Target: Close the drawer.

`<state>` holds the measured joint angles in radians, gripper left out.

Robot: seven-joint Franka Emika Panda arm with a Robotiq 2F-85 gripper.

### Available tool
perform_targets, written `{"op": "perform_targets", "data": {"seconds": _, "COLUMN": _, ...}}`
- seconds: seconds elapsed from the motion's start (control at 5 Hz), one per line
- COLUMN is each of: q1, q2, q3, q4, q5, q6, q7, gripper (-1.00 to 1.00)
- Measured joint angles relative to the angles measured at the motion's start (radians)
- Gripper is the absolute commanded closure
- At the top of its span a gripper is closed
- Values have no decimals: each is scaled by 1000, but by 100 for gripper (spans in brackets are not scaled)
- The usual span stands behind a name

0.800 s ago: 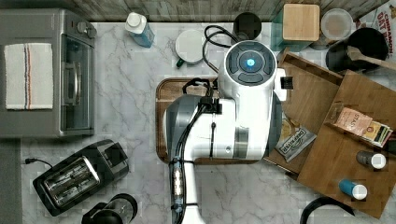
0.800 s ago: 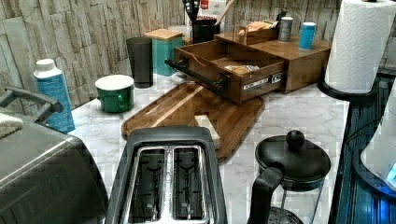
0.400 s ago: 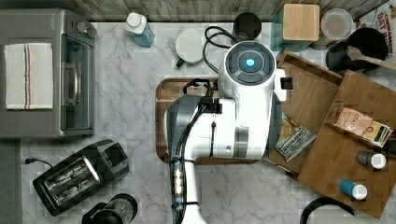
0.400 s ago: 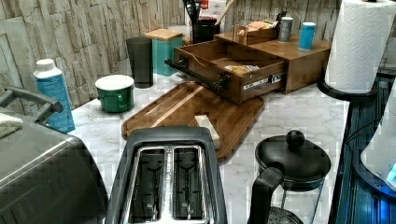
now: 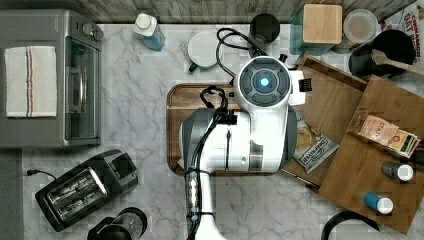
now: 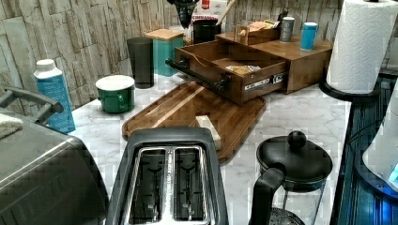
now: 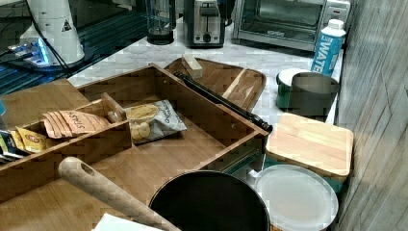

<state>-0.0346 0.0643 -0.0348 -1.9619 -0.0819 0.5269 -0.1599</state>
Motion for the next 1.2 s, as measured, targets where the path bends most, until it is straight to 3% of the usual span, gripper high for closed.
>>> {"op": "perform_targets", "data": {"seconds": 0.8, "q1": 10, "q2": 239, "q3": 5, "q4": 11, "q5": 11, "q6": 20, "q7": -47, "gripper": 100}}
{"op": "perform_targets", "data": {"seconds": 1.2, "q1": 10, "q2": 332, "q3": 4, "q4": 15, "q5": -22, "q6": 170, "q7": -46, "gripper": 100}}
